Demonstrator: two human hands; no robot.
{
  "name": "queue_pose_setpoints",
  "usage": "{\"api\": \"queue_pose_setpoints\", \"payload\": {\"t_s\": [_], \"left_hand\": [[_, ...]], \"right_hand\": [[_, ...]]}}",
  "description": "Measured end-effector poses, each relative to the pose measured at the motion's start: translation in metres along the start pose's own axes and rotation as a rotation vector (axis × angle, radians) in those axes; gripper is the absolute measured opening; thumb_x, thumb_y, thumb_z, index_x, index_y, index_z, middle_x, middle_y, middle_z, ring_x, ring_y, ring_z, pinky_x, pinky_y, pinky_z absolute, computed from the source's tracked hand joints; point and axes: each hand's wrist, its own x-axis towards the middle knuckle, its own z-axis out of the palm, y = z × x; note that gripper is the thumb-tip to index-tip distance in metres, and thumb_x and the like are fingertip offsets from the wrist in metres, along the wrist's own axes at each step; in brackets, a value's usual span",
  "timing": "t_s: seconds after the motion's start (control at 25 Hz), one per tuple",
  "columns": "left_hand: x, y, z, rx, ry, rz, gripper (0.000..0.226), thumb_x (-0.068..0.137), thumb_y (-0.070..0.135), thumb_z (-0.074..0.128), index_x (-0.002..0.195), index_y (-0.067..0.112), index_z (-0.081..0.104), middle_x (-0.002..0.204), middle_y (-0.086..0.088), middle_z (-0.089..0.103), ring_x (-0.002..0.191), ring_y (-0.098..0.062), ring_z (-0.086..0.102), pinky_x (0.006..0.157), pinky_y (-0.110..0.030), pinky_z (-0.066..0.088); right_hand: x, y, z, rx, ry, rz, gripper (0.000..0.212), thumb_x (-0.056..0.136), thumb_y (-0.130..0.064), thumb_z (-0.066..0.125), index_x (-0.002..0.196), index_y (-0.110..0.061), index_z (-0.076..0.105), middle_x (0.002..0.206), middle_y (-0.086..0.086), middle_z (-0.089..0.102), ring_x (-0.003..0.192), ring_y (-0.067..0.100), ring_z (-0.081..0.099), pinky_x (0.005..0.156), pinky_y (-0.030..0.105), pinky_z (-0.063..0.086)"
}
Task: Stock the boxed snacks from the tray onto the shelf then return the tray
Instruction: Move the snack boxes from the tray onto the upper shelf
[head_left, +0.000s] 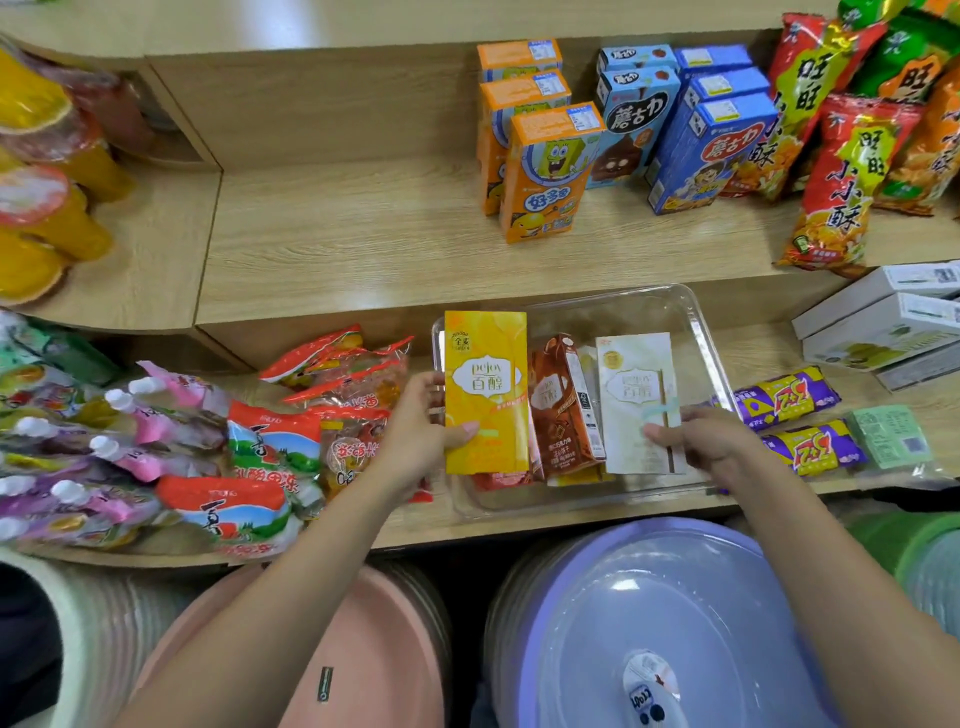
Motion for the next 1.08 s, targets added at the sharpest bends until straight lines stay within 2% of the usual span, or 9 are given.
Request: {"api": "queue_pose_setpoints", "payload": {"t_s": [0.08,0.16,0.36,0.44,0.52,0.68,0.84,0.96,1.08], "left_hand": [[-0.006,0.007,-0.015,-0.02,-0.006,0.028,0.061,0.076,-0.006,0.07,0.125,0.017,0.041,0.127,-0.011,0.055,0.111,-0.026,0.058,0.086,-0.045,0.055],[-0.014,0.015,-0.032,-0.026,-0.002,0.062,0.061,0.076,-0.006,0.07,0.125,0.016,0.041,0.125,-0.011,0.056,0.11,-0.028,0.058,0.085,-0.047,0.055],[-0.034,0.036,-0.09,-0.021,0.022,0.207,0.059,0.074,-0.008,0.07,0.12,0.018,0.043,0.121,-0.011,0.059,0.102,-0.028,0.06,0.077,-0.042,0.057],[-0.042,0.045,-0.119,-0.044,0.048,0.253,0.057,0.075,-0.009,0.068,0.117,0.021,0.043,0.115,-0.005,0.06,0.095,-0.018,0.061,0.07,-0.033,0.056],[-0.04,0.055,-0.148,-0.036,0.071,0.294,0.057,0.076,-0.009,0.067,0.118,0.022,0.041,0.11,-0.001,0.06,0.093,-0.016,0.061,0.069,-0.038,0.057],[-0.012,0.076,-0.203,0.003,0.158,0.357,0.057,0.08,-0.008,0.065,0.12,0.021,0.036,0.108,0.005,0.056,0.096,-0.014,0.058,0.072,-0.034,0.054],[0.051,0.096,-0.242,0.021,0.283,0.402,0.057,0.08,-0.009,0.064,0.12,0.019,0.034,0.107,0.004,0.054,0.093,-0.015,0.058,0.07,-0.025,0.055],[0.107,0.11,-0.26,0.012,0.306,0.378,0.057,0.079,-0.009,0.065,0.119,0.018,0.034,0.116,-0.002,0.054,0.102,-0.023,0.058,0.081,-0.036,0.053],[0.154,0.123,-0.273,0.024,0.305,0.39,0.059,0.079,-0.011,0.064,0.12,0.019,0.034,0.124,-0.005,0.052,0.109,-0.023,0.055,0.081,-0.034,0.052]], "right_hand": [[-0.021,-0.012,-0.004,0.039,0.056,-0.113,0.033,0.072,0.005,0.073,0.103,0.001,0.062,0.07,0.001,0.075,0.058,0.011,0.07,0.05,0.02,0.055],[-0.047,-0.025,-0.001,0.078,0.073,-0.236,0.022,0.074,0.006,0.071,0.087,-0.007,0.06,0.057,-0.004,0.071,0.048,0.005,0.066,0.044,0.015,0.051],[-0.104,-0.057,0.052,0.127,-0.074,-0.444,0.032,0.072,0.001,0.073,0.098,-0.009,0.058,0.102,0.012,0.07,0.082,0.019,0.07,0.066,0.028,0.056],[-0.122,-0.069,0.089,0.144,-0.145,-0.501,0.036,0.071,0.003,0.073,0.102,-0.006,0.057,0.102,0.011,0.07,0.077,0.015,0.072,0.058,0.024,0.055],[-0.127,-0.083,0.132,0.159,-0.189,-0.571,0.03,0.073,0.007,0.069,0.095,-0.009,0.056,0.097,0.01,0.069,0.068,0.013,0.071,0.05,0.024,0.055],[-0.109,-0.12,0.211,0.175,-0.291,-0.623,0.04,0.074,0.005,0.071,0.109,-0.002,0.053,0.099,0.01,0.07,0.083,0.021,0.069,0.075,0.038,0.059],[-0.064,-0.179,0.263,0.11,-0.331,-0.695,0.043,0.074,0.0,0.074,0.11,-0.005,0.052,0.096,0.003,0.071,0.079,0.01,0.071,0.069,0.028,0.058],[-0.025,-0.223,0.296,0.074,-0.351,-0.739,0.036,0.074,0.002,0.073,0.098,-0.011,0.05,0.091,0.004,0.071,0.073,0.009,0.07,0.063,0.029,0.057],[0.011,-0.252,0.325,0.1,-0.349,-0.778,0.037,0.073,0.002,0.074,0.092,-0.018,0.049,0.091,0.004,0.069,0.08,0.015,0.067,0.073,0.035,0.056]]}}
